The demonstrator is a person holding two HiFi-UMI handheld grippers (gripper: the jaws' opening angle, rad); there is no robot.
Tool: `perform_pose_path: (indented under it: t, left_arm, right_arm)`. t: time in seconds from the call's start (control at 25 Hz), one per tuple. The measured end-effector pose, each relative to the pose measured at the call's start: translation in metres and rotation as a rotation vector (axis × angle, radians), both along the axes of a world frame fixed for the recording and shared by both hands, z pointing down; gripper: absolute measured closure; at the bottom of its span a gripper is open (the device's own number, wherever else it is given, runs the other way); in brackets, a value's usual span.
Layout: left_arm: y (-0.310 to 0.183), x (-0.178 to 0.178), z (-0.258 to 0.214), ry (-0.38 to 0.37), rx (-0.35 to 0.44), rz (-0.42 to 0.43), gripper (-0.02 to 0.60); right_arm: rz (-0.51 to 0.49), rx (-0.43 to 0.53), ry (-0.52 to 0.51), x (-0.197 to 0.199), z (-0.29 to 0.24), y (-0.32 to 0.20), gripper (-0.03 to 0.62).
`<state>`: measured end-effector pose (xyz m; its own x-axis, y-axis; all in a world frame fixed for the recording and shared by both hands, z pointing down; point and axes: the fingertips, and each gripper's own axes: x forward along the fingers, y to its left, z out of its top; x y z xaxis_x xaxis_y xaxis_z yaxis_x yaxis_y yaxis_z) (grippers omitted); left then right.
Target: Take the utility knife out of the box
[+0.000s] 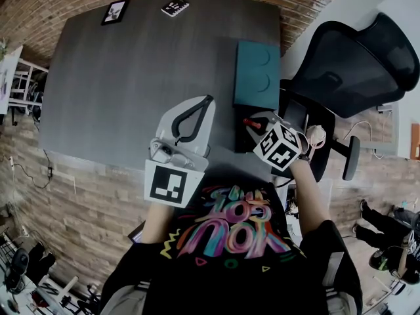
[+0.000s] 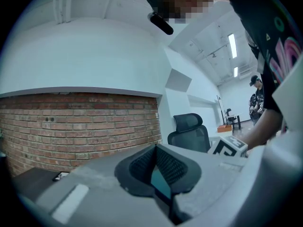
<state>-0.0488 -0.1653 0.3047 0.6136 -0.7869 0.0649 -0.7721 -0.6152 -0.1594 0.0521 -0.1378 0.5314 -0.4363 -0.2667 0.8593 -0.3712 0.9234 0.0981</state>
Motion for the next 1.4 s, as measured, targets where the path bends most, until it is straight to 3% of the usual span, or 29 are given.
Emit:
perform_pose_path:
  t: [0.36,0.68,1.12,1.4]
  left_arm:
    - [0.000,0.004,0.003,0.009,-0.014,0.003,0.581]
    - [-0.002,0.005,0.008,0.021,-0.044,0.012,0.581]
    - [-0.002,0.009,0.012,0.057,-0.081,0.023,0.581]
    - [-0.002,0.013,0.013,0.061,-0.087,0.034,0.581]
  right_arm:
    - [0.133,0.107,-0.347,-0.012,-0.095,-0.021,0.539]
    - [0.200,0.260,-0.632,-0.011,-0.168,-0.026,0.539]
    - [0.362,0.513,-0.836,0.028,-0.210,-0.013,0.539]
    - [0.427,0.562,-0.901,0.051,-0.220,-0.006,0.539]
